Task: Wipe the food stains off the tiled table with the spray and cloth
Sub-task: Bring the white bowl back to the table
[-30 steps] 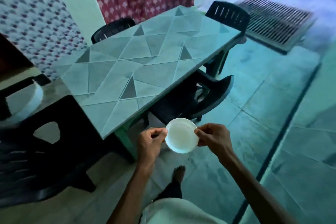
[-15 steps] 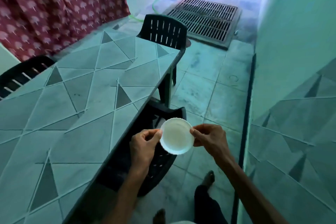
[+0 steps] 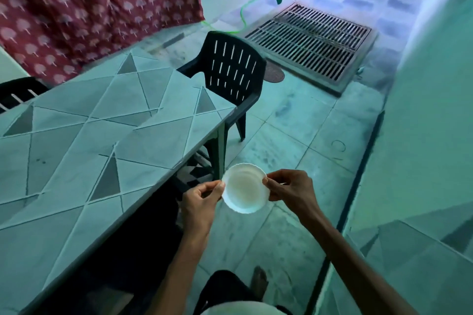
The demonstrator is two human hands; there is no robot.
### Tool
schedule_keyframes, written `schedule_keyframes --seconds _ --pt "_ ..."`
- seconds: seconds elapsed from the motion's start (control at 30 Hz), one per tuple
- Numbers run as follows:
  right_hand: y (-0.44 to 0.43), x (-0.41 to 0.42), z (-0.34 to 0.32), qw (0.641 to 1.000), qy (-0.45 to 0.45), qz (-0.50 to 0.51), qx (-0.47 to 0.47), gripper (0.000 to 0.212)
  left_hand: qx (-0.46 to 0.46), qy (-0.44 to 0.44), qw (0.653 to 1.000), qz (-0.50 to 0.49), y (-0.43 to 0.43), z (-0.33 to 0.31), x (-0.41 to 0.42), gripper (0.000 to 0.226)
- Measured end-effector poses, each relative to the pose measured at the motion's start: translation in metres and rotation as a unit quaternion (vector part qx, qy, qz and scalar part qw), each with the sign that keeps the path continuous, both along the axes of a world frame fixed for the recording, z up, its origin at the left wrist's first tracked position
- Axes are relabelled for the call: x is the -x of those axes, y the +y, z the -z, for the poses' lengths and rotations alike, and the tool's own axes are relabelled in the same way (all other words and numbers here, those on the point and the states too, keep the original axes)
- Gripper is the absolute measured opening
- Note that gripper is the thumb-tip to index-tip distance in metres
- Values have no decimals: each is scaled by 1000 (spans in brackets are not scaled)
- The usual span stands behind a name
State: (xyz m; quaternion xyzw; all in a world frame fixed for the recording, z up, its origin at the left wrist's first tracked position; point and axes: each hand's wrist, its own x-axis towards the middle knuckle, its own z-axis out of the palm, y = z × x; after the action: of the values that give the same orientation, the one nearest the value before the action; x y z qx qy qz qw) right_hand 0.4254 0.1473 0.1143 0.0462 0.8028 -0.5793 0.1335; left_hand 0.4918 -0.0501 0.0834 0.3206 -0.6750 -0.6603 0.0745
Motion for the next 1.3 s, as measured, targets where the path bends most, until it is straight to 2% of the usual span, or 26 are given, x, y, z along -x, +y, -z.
schedule_keyframes --seconds 0.13,0.4,0.5,0.67,0.83,1.07,1.17,1.3 --pt "18 79 -5 999 -4 -31 14 8 -12 10 999 -39 26 -7 64 16" --pt "6 235 4 995 -3 -102 11 7 40 -14 994 -100 25 4 197 12" --pt "-10 292 12 991 23 -132 -9 5 71 -24 989 -129 19 9 244 7" --pt "-45 375 31 977 32 -203 -63 8 89 -53 979 -174 5 13 305 19" --pt "-96 432 52 960 -8 -266 -89 13 92 -83 962 -244 -15 29 337 17" --pt "-179 494 84 891 6 -432 -137 10 40 -129 911 -389 -37 62 365 15" --pt "-213 518 97 856 8 -500 -134 25 26 -155 880 -448 -41 74 382 14" --pt "-250 546 105 792 17 -591 -153 25 -4 -197 838 -509 -33 83 409 23"
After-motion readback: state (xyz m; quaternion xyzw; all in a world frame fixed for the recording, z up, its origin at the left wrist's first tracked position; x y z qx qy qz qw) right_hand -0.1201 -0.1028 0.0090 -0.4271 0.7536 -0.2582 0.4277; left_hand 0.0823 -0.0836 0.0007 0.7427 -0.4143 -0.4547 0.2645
